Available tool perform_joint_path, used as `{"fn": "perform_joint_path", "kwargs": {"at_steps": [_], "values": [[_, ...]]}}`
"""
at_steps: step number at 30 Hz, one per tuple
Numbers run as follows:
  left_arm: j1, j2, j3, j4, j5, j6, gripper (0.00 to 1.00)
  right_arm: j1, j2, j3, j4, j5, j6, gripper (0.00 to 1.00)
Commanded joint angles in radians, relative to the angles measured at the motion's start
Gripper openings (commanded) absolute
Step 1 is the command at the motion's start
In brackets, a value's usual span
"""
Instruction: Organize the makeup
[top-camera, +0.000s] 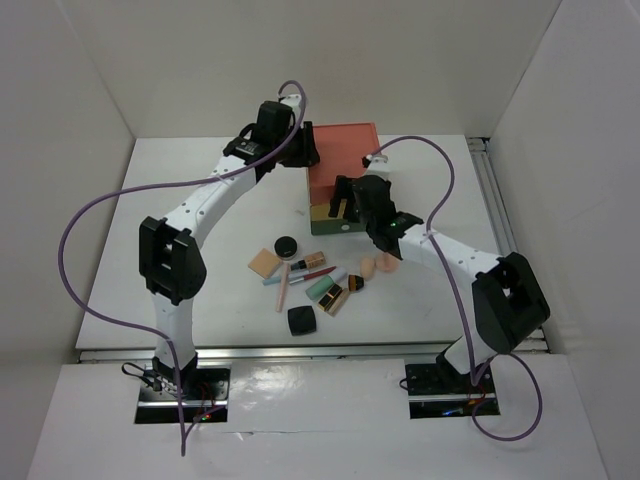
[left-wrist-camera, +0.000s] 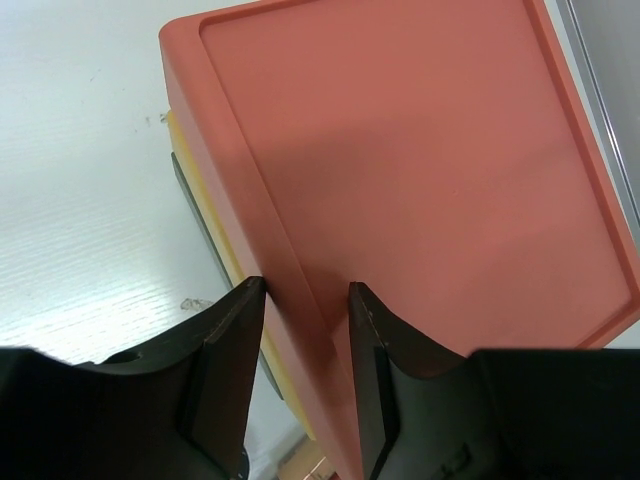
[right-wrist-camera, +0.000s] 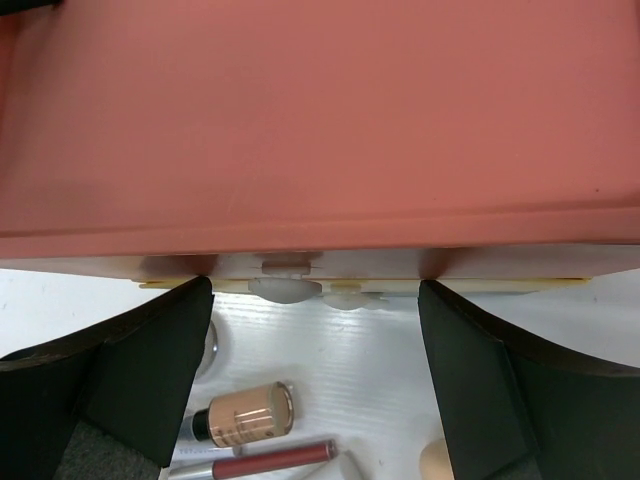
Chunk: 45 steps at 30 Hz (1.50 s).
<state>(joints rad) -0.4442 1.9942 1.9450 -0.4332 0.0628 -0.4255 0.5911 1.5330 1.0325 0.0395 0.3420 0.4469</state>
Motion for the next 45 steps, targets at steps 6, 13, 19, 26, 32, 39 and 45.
{"fn": "perform_joint_path", "kwargs": {"at_steps": [6,13,19,26,32,39,45], "values": [[-0.011,0.046,-0.023,-0.076,-0.017,0.010,0.47,-0.024,0.039,0.097,0.085,0.026,0.055,0.86],[-0.011,0.046,-0.023,-0.085,-0.035,0.010,0.44,-0.014,-0.049,0.097,0.074,0.061,0.055,0.85],[-0.011,0.046,-0.023,-0.085,-0.035,0.019,0.44,-0.005,-0.059,0.126,0.043,0.086,0.082,0.77],[-0.011,0.037,-0.032,-0.085,-0.035,0.019,0.40,-0.005,-0.011,0.155,0.019,0.065,0.093,0.48],[-0.011,0.028,-0.032,-0.085,-0.035,0.019,0.40,0.015,0.012,0.192,-0.004,0.075,0.093,0.48],[-0.011,0.028,-0.032,-0.085,-0.035,0.028,0.40,0.033,0.053,0.250,-0.090,0.144,0.117,0.50],[-0.011,0.018,-0.041,-0.085,-0.035,0.028,0.40,0.064,0.087,0.317,-0.171,0.225,0.118,0.51]]}}
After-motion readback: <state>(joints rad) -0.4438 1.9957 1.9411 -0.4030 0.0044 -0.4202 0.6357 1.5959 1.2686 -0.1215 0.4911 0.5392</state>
